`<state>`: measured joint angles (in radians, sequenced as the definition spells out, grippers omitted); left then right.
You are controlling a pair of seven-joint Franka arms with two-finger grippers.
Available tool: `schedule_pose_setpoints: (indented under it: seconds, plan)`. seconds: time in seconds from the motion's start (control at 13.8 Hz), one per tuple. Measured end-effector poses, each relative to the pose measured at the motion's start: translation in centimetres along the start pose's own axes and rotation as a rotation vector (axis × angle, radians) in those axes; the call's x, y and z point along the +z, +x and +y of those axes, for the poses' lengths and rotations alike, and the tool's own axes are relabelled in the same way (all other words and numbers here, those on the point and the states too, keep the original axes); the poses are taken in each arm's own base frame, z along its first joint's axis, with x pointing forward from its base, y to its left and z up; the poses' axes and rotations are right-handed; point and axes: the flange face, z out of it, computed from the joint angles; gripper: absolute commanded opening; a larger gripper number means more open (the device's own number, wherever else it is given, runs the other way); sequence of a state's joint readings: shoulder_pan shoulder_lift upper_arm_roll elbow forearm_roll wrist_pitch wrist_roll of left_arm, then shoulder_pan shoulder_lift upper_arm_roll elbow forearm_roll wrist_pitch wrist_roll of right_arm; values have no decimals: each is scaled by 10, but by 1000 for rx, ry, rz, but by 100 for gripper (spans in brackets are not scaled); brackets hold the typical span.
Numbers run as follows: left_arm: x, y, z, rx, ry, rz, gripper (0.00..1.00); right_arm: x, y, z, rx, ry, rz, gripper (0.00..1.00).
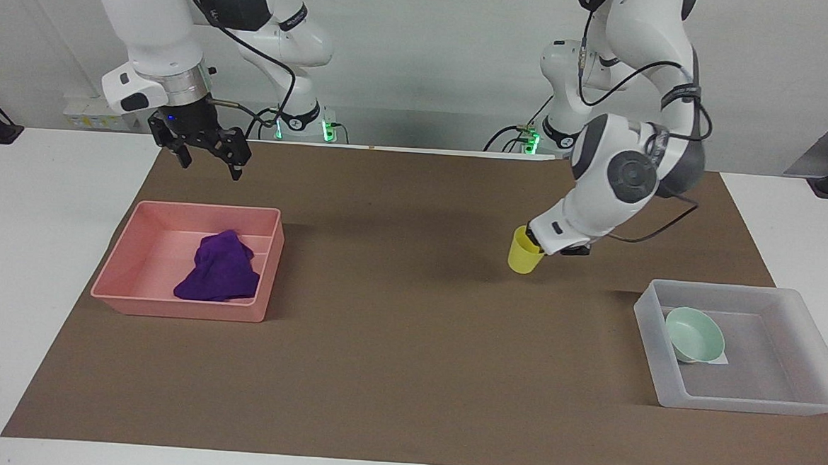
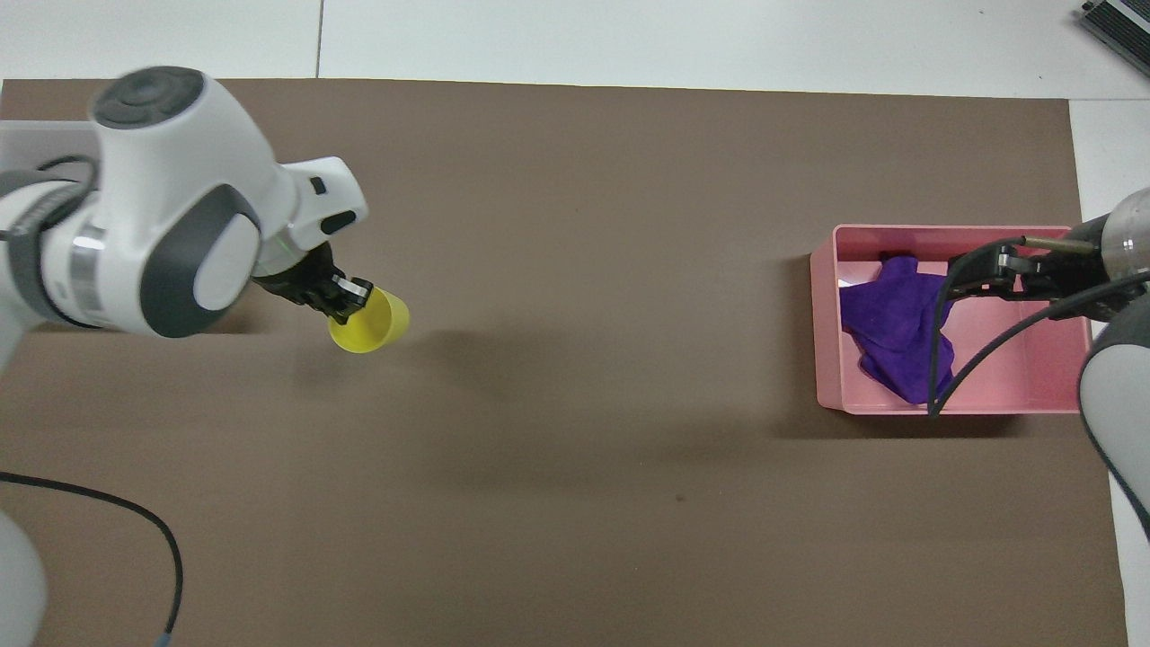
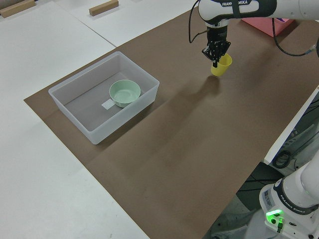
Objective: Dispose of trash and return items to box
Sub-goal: 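Lift the yellow cup with the left gripper and carry it to the clear box, then lower the yellow cup into the green bowl inside the clear box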
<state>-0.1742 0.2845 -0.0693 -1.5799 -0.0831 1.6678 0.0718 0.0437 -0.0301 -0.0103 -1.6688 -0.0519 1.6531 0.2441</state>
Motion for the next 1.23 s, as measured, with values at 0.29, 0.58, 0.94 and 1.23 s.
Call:
schedule_pose_setpoints:
  seconds: [0.29,0.58,0.94,1.23]
  plan:
    - [-45,-13,-121,-36,33,104,0,0,1,5,9,1,-1,100]
    - [-58,-9,-165,20,212,184,0,0,1,5,9,2,-2,100]
    - [-11,-7,-245,-24,188,158,0,0,1,5,9,2,-2,100]
    - [9,-9,-268,-72,123,150,0,0,1,5,9,2,-2,100]
